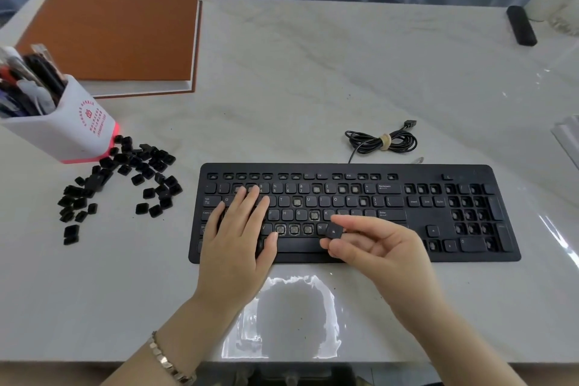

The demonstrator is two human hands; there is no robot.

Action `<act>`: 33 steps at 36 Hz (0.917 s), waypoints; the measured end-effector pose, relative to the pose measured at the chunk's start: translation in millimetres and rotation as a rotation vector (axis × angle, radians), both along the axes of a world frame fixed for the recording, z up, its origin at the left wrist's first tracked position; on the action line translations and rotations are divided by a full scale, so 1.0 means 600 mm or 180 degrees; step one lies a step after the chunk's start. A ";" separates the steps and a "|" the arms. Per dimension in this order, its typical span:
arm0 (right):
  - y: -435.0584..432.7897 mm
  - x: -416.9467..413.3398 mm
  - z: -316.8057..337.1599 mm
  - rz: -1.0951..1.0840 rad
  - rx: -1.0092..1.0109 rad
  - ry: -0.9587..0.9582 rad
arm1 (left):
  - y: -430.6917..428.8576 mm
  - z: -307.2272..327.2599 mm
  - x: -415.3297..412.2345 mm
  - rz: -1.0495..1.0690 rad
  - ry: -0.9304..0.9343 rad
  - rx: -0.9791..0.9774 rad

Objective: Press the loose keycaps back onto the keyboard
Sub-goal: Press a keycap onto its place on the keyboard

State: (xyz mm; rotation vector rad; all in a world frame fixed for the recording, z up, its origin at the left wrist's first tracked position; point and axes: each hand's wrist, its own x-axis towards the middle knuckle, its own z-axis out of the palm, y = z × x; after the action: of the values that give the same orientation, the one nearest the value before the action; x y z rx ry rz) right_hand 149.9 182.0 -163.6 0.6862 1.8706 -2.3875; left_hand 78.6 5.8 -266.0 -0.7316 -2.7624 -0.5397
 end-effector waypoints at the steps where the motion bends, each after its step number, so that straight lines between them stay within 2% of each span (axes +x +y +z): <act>1: 0.001 0.001 -0.003 -0.0010 0.0056 -0.0020 | 0.000 0.000 0.000 0.0008 -0.0009 -0.0015; 6: 0.009 0.008 -0.024 -0.0024 0.0181 -0.0275 | 0.001 0.001 0.000 0.0045 -0.0090 -0.0037; 13: 0.031 0.024 -0.050 -0.0156 0.0698 -0.0623 | 0.014 0.010 0.002 0.0119 -0.0188 0.0174; 24: 0.147 0.072 -0.062 -0.0347 0.1891 -0.0210 | 0.090 0.015 -0.009 -0.0516 -0.0181 -0.0003; 29: 0.192 0.085 -0.067 -0.0546 0.2110 -0.0270 | 0.100 0.011 -0.008 -0.0503 -0.0070 -0.0161; 33: 0.203 0.082 -0.074 -0.0371 0.2417 -0.0165 | 0.099 0.009 -0.007 -0.0505 -0.0038 -0.0197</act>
State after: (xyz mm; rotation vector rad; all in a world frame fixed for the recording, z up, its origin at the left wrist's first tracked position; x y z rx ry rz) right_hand 199.2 303.5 -207.9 0.8838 2.7747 -1.6205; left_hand 74.2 65.3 -260.5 -0.9708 -2.7583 -0.4917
